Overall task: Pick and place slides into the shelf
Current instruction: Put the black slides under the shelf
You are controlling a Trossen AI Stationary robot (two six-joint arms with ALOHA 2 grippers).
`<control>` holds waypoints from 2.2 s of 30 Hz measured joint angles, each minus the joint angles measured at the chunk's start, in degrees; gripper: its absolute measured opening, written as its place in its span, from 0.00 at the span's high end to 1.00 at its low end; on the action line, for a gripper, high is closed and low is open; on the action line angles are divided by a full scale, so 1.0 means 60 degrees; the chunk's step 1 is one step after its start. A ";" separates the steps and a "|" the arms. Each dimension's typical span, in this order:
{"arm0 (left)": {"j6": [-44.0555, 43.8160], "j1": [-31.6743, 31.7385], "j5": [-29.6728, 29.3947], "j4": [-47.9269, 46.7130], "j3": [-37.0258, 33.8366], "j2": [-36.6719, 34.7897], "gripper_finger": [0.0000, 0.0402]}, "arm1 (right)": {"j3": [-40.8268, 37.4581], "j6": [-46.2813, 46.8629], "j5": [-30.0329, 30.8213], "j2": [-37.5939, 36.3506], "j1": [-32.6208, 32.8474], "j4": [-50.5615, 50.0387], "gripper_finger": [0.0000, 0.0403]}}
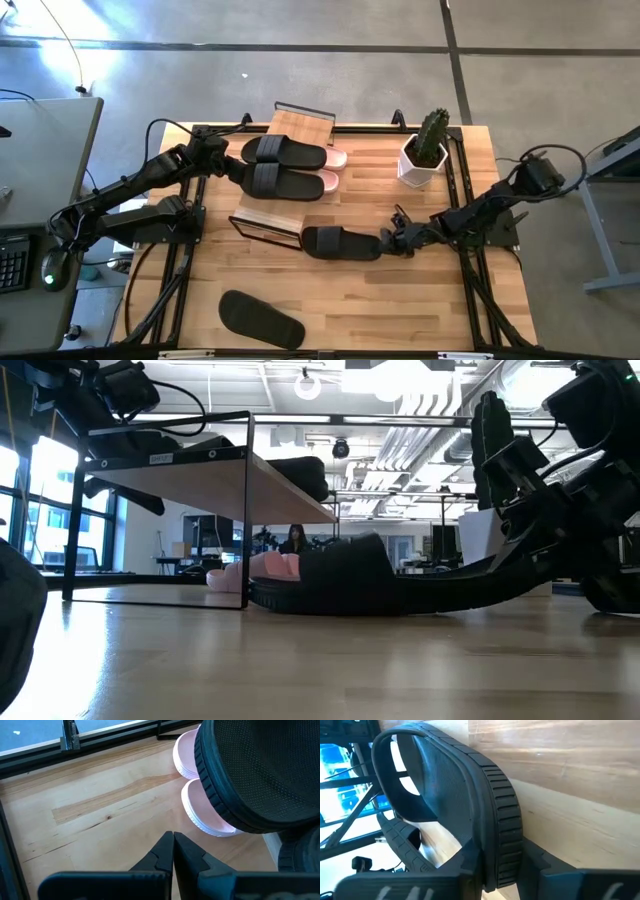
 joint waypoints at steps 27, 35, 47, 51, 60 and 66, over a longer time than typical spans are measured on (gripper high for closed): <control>0.0000 0.0004 0.0000 -0.0069 -0.0003 0.0000 1.00 | 0.0033 -0.0668 0.0076 -0.0026 -0.0114 -0.1449 0.70; 0.0000 0.0001 -0.0001 -0.0066 -0.0002 0.0000 1.00 | 0.0438 -0.1089 0.0064 -0.0437 -0.0114 -0.3019 0.70; 0.0000 0.0004 -0.0004 -0.0064 -0.0003 0.0002 1.00 | 0.3640 -0.1932 0.0143 -0.0973 -0.0245 -1.0687 0.70; 0.0000 0.0000 -0.0004 -0.0059 0.0000 0.0011 1.00 | 0.4566 -0.1989 0.0298 -0.0965 -0.0249 -1.2214 0.70; 0.0000 0.0001 -0.0004 -0.0066 -0.0001 0.0011 1.00 | 0.4951 -0.2426 -0.0283 -0.0969 -0.0613 -1.2817 0.70; 0.0004 0.0002 -0.0004 -0.0066 -0.0001 0.0011 1.00 | 0.4959 -0.2989 0.0009 -0.0973 -0.0627 -1.2753 0.70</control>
